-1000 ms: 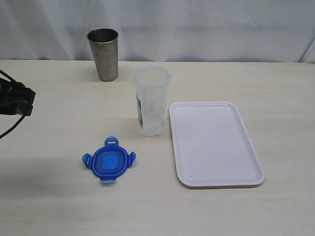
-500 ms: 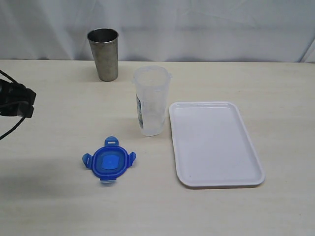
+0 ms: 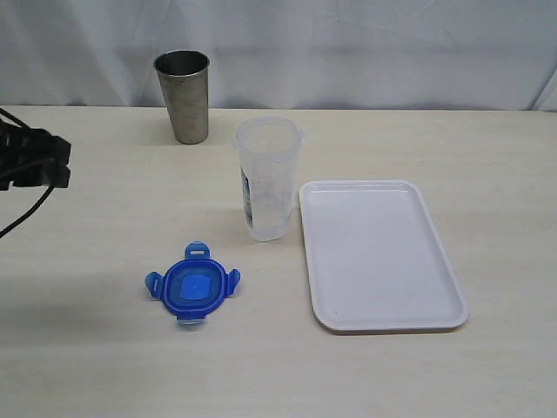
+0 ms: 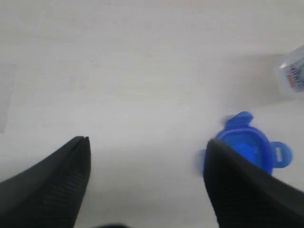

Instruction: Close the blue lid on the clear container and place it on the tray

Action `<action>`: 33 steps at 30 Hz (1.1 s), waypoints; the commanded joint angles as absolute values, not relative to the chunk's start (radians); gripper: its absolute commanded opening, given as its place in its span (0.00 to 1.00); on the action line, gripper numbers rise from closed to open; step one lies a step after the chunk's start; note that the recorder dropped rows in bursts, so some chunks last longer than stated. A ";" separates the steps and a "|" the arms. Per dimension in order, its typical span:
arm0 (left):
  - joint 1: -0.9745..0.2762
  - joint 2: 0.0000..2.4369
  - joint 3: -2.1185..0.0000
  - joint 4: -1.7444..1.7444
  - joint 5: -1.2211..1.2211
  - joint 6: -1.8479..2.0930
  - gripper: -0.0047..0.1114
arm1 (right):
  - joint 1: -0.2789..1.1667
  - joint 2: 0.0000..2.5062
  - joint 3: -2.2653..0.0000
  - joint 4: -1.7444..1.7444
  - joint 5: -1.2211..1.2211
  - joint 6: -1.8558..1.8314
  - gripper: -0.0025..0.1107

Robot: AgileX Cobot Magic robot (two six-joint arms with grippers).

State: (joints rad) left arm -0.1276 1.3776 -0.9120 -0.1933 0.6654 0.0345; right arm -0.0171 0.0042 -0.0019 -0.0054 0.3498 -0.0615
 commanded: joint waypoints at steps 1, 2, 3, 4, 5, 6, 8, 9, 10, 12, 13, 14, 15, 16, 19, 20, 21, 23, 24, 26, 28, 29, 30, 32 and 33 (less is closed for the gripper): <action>-0.129 1.399 -0.920 -0.403 0.629 0.210 0.58 | -0.021 0.000 0.000 -0.012 0.346 -0.064 0.06; -0.129 1.406 -0.920 -0.456 0.637 0.281 0.58 | -0.021 0.000 0.000 -0.012 0.346 -0.064 0.06; -0.129 1.412 -0.920 -0.499 0.637 0.324 0.58 | -0.021 0.000 0.000 -0.012 0.346 -0.064 0.06; -0.129 1.419 -0.920 -0.539 0.644 0.365 0.58 | -0.021 0.000 0.000 -0.012 0.346 -0.064 0.06; -0.129 1.424 -0.920 -0.551 0.644 0.397 0.58 | -0.021 0.000 0.000 -0.012 0.346 -0.064 0.06; -0.129 1.429 -0.920 -0.556 0.642 0.392 0.58 | -0.021 0.000 0.000 -0.012 0.346 -0.064 0.06; -0.129 1.442 -0.920 -0.581 0.665 0.388 0.58 | -0.021 0.000 0.000 -0.012 0.346 -0.064 0.06; -0.129 1.455 -0.920 -0.588 0.681 0.390 0.57 | -0.021 0.000 0.000 -0.012 0.346 -0.064 0.06; -0.133 1.469 -0.920 -0.592 0.696 0.393 0.56 | -0.021 0.000 0.000 -0.012 0.346 -0.064 0.06; -0.154 1.508 -0.920 -0.563 0.726 0.395 0.50 | -0.021 0.000 0.000 -0.012 0.346 -0.064 0.06; -0.167 1.527 -0.920 -0.548 0.737 0.395 0.47 | -0.021 0.000 0.000 -0.012 0.346 -0.064 0.06; -0.189 1.553 -0.920 -0.529 0.749 0.395 0.43 | -0.021 0.000 0.000 -0.012 0.346 -0.064 0.06; -0.211 1.580 -0.920 -0.510 0.761 0.395 0.40 | -0.021 0.000 0.000 -0.012 0.346 -0.064 0.06; -0.230 1.603 -0.920 -0.500 0.772 0.392 0.40 | -0.021 0.000 0.000 -0.012 0.346 -0.064 0.06; -0.259 1.669 -0.920 -0.485 0.770 0.390 0.48 | -0.021 0.000 0.000 -0.012 0.346 -0.064 0.06; -0.261 1.692 -0.920 -0.492 0.762 0.388 0.51 | -0.021 0.000 0.000 -0.012 0.346 -0.064 0.06; -0.263 1.709 -0.920 -0.494 0.747 0.388 0.53 | -0.021 0.000 0.000 -0.012 0.346 -0.064 0.06; -0.262 1.737 -0.920 -0.494 0.723 0.370 0.53 | -0.021 0.000 0.000 -0.012 0.346 -0.064 0.06; -0.262 1.748 -0.920 -0.500 0.723 0.363 0.52 | -0.021 0.000 0.000 -0.012 0.346 -0.064 0.06; -0.262 1.775 -0.920 -0.530 0.697 0.365 0.52 | -0.021 0.000 0.000 -0.012 0.346 -0.064 0.06; -0.265 1.795 -0.920 -0.543 0.674 0.370 0.52 | -0.021 0.000 0.000 -0.012 0.346 -0.064 0.06; -0.268 1.808 -0.920 -0.543 0.669 0.370 0.52 | -0.021 0.000 0.000 -0.012 0.346 -0.064 0.06; -0.268 1.816 -0.920 -0.543 0.669 0.370 0.51 | -0.021 0.000 0.000 -0.012 0.346 -0.064 0.06; -0.268 1.829 -0.920 -0.551 0.669 0.370 0.49 | -0.021 0.000 0.000 -0.012 0.346 -0.064 0.06; -0.268 1.837 -0.920 -0.551 0.669 0.370 0.48 | -0.021 0.000 0.000 -0.012 0.346 -0.064 0.06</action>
State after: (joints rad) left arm -0.2590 1.8231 -0.9142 -0.5339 0.6852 0.3761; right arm -0.0171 0.0042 -0.0019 -0.0054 0.3498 -0.0615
